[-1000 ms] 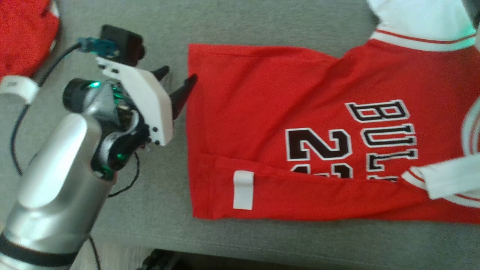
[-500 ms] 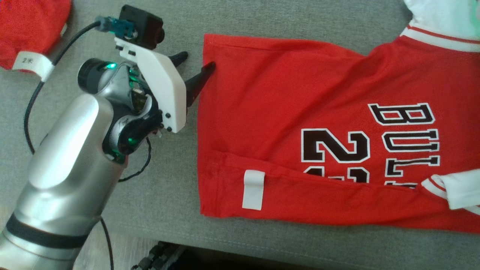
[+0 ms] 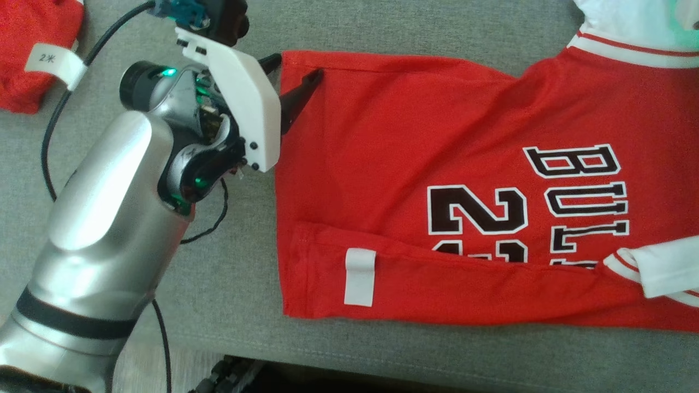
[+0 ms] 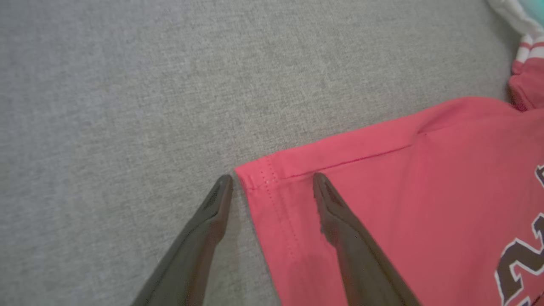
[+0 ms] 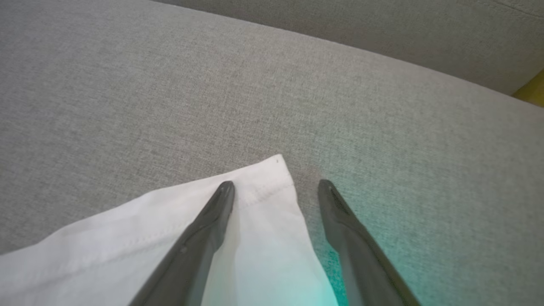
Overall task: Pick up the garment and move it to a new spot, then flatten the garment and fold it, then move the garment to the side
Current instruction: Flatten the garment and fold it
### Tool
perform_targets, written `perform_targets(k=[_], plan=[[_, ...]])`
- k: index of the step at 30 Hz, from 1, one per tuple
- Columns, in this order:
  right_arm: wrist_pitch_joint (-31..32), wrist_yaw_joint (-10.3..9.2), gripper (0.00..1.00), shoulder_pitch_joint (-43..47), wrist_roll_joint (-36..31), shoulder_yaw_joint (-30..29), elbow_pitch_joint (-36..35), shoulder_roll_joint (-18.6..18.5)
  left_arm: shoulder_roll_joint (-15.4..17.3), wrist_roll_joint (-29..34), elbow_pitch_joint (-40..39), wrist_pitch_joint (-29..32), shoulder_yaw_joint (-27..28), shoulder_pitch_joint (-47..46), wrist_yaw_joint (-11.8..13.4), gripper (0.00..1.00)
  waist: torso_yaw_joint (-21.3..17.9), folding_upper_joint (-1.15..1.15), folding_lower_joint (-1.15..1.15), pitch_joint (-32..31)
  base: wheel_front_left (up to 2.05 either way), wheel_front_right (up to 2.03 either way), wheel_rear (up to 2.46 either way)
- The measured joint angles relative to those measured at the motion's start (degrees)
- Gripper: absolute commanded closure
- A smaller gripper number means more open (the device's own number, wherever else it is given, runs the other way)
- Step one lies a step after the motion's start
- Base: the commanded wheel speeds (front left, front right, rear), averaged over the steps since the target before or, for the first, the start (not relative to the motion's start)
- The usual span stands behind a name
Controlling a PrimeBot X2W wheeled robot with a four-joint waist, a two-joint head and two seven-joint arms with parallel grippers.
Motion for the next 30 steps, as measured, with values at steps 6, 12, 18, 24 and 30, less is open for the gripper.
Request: perform_targets(k=[6,12,18,24,30], plan=[[-0.13,0.0,1.0,-0.27,1.64,1.18,0.77,0.14,-0.45,-0.08,1.1,0.02,-1.09,-0.75,-1.24,0.98,-0.25,0.0,0.0,-0.28,0.0,0.0,0.0],[-3.49,0.0,1.0,-0.27,3.14,2.07,1.72,0.79,-0.62,-0.26,1.65,-0.03,-1.71,-0.93,-2.56,1.0,-0.33,0.0,0.0,-1.02,0.0,0.0,0.0],[-11.14,0.0,1.0,-1.93,0.13,-5.0,3.83,1.62,-0.02,-0.96,1.49,-2.53,1.48,-1.03,-0.62,1.0,-0.8,0.0,0.0,-1.91,0.0,0.0,0.0],[-13.25,0.0,1.0,-3.3,-0.23,-6.68,4.43,2.64,0.65,-1.9,-0.12,-3.89,3.94,-0.98,0.62,1.0,-1.78,0.0,0.0,-3.03,0.0,0.0,0.0],[-14.43,0.0,1.0,-1.45,4.68,-5.41,-1.32,1.67,1.59,-2.98,-4.55,-6.38,6.1,1.83,2.04,1.0,-3.6,0.0,0.0,-4.7,0.0,0.0,0.0]])
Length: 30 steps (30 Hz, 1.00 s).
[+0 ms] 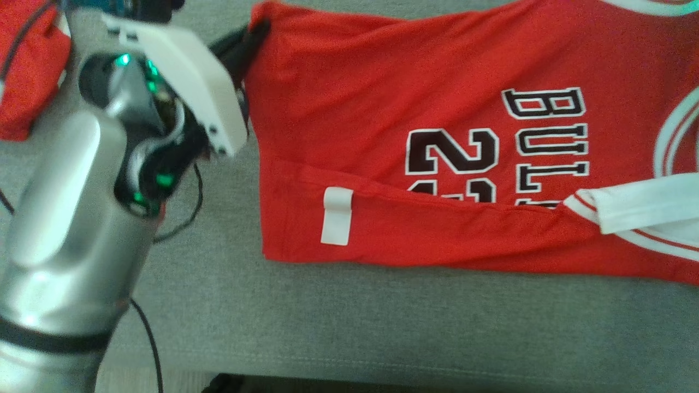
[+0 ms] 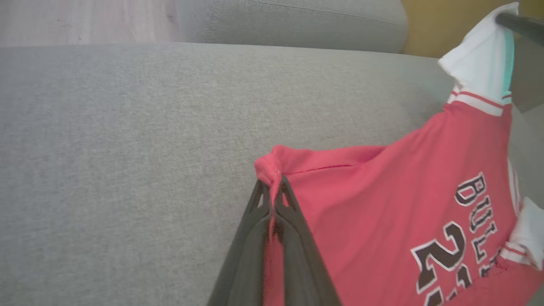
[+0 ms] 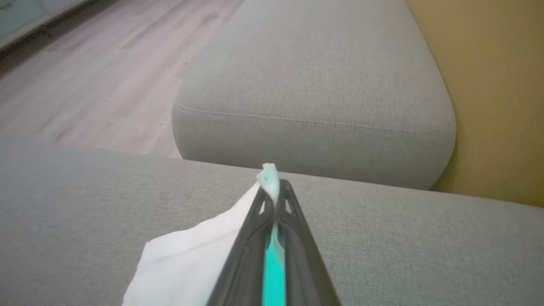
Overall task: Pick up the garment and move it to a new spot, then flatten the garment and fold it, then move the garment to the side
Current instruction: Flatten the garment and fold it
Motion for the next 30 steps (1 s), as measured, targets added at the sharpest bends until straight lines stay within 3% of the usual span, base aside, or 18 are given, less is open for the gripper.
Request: perform_targets(k=[3,10,16,22,23,24,25,30], plan=[[0.86,0.0,1.0,5.72,4.05,1.14,-6.41,-1.42,1.2,-0.83,-4.01,-0.63,0.21,5.09,0.23,1.0,-1.12,0.0,0.0,-1.47,0.0,0.0,0.0],[6.04,0.0,1.0,26.02,10.42,-1.05,-22.49,-4.07,4.97,-2.44,-15.82,-1.09,2.24,17.93,3.9,1.0,-4.14,0.0,0.0,-5.38,0.0,0.0,0.0],[9.53,0.0,1.0,39.4,12.12,-6.11,-32.51,-2.58,6.9,-4.33,-21.62,-1.09,3.72,26.92,6.55,1.0,-6.22,0.0,0.0,-8.77,0.0,0.0,0.0],[12.33,0.0,1.0,46.86,11.94,-9.25,-36.3,0.79,7.47,-6.39,-23.18,-1.01,4.39,33.23,8.02,1.0,-8.21,0.0,-0.01,-10.34,0.0,0.0,0.0],[12.93,0.0,0.92,47.69,11.81,-9.03,-36.29,1.35,7.42,-6.77,-22.75,-1.01,4.46,33.87,8.29,0.87,-8.4,0.0,0.0,-10.36,0.0,0.0,0.0],[13.43,0.0,0.29,48.42,11.55,-8.46,-36.29,1.69,7.38,-7.04,-22.09,-1.02,4.44,34.28,8.58,0.47,-8.54,0.0,0.0,-10.35,0.0,0.0,0.0],[13.83,0.0,0.0,49.07,11.44,-7.89,-36.28,1.92,7.47,-6.76,-21.31,-1.03,4.31,34.51,8.6,0.0,-8.69,0.0,0.0,-10.35,0.0,0.0,0.0],[17.35,0.0,0.0,49.47,10.45,-8.7,-35.9,2.67,9.1,-0.48,-19.16,-4.46,3.31,34.88,9.54,0.0,-9.24,0.0,-0.01,-10.53,0.0,0.0,0.0]])
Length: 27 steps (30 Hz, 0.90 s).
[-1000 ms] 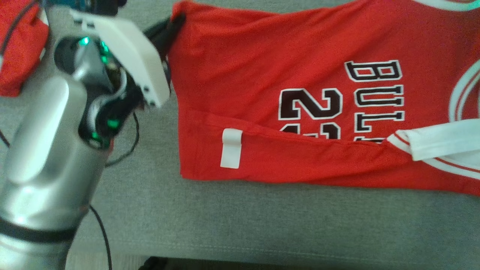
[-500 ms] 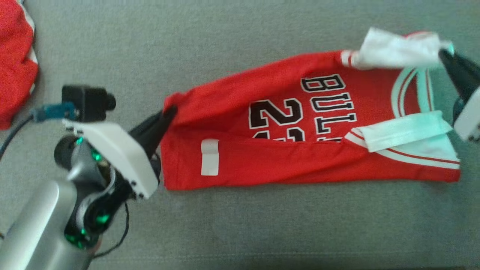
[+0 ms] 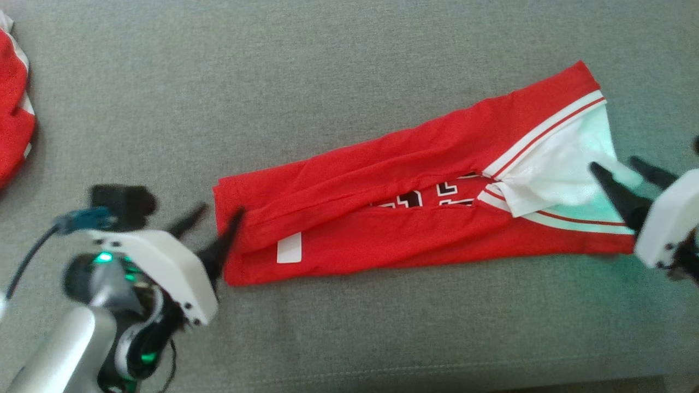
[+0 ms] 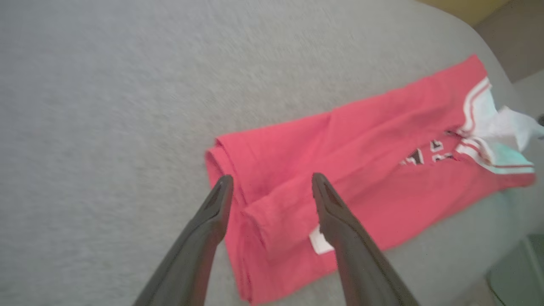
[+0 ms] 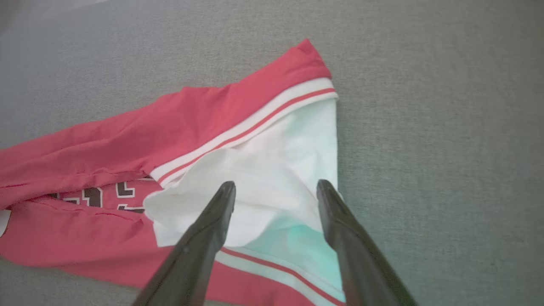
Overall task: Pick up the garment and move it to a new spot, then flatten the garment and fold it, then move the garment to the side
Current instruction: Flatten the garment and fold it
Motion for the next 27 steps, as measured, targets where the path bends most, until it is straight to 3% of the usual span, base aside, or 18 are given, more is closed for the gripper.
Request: perform_targets(k=[5,12,22,23,24,25,27], plan=[[2.32,0.0,0.0,-2.44,-3.64,-4.48,1.93,0.44,-2.13,8.93,-1.49,-13.67,1.25,1.47,4.23,0.0,0.37,0.0,0.0,0.3,0.0,0.0,0.0],[5.54,0.0,0.0,-6.28,-9.73,-4.41,8.7,1.34,-10.13,13.86,2.71,-30.1,-1.88,2.18,4.57,0.0,2.96,0.0,0.0,1.93,0.0,0.0,0.0],[11.69,0.0,0.0,-8.12,-8.26,-4.36,13.43,0.1,-14.63,18.03,10.32,-39.08,-3.69,2.14,3.43,0.0,6.76,0.0,0.0,2.98,0.0,0.0,0.0],[11.77,0.0,0.13,-8.5,-7.99,-4.2,13.73,0.21,-15.14,18.62,10.99,-39.46,-3.69,2.14,3.05,0.0,7.04,0.0,0.0,2.85,0.0,0.0,0.0],[11.73,0.0,0.84,-8.92,-7.91,-4.04,14.19,0.51,-15.75,19.08,11.77,-39.47,-3.69,2.16,2.66,0.0,7.27,0.0,0.0,2.64,0.0,0.0,0.0],[11.66,0.0,1.0,-9.04,-7.84,-3.91,14.55,0.82,-16.39,19.08,12.41,-39.47,-3.56,2.18,2.2,0.0,7.48,0.0,0.0,2.41,0.0,0.0,0.0],[11.04,-0.01,1.0,-8.98,-6.42,-3.75,15.08,1.51,-17.55,20.2,12.88,-39.47,-3.13,2.21,1.4,0.0,7.84,0.0,0.0,1.82,0.0,0.0,0.0]])
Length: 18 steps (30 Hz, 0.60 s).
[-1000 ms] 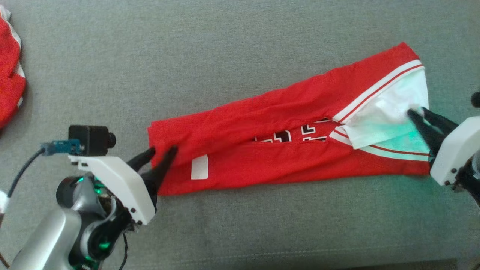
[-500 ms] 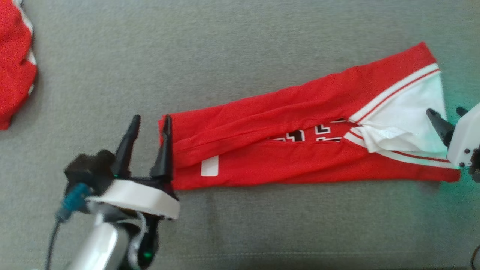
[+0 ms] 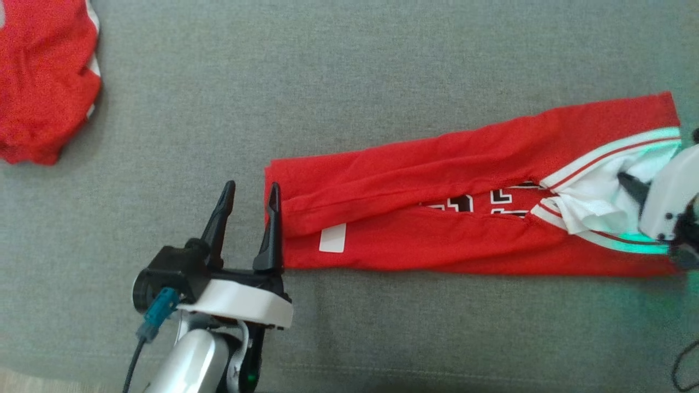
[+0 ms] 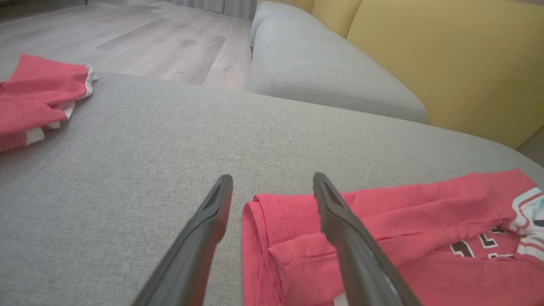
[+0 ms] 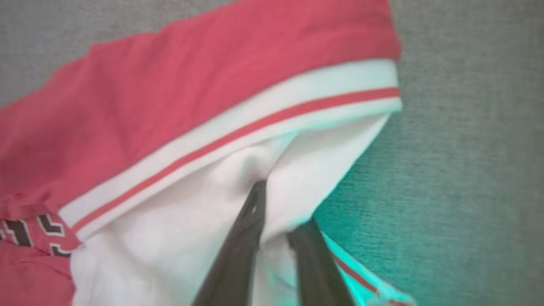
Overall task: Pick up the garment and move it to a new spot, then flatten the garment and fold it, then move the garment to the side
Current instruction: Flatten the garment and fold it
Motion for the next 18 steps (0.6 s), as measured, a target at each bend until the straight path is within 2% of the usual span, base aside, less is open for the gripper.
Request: perform_targets(k=[5,10,15,18], plan=[[-2.22,0.01,1.0,0.04,1.53,-2.0,2.04,1.42,-2.31,2.79,0.77,-0.01,2.45,1.7,-2.36,0.0,0.21,0.0,0.0,-1.83,0.0,0.0,0.0],[-3.01,0.01,1.0,-0.04,1.51,-10.03,3.57,0.46,-3.86,4.34,2.55,-0.01,5.25,5.94,-3.96,0.0,-0.36,0.0,0.0,-3.89,0.0,0.0,0.0],[-1.75,0.01,1.0,-0.35,-0.87,-20.5,3.59,-4.87,-5.03,4.93,4.0,-0.01,6.99,8.03,-5.46,0.0,-0.63,0.0,0.0,-5.89,0.0,0.0,0.0],[1.07,0.01,1.0,-1.1,-2.04,-23.56,1.56,-6.87,-5.56,4.93,4.81,-0.01,7.73,8.25,-6.1,0.0,-0.58,0.0,0.0,-7.14,0.0,0.0,0.0]])
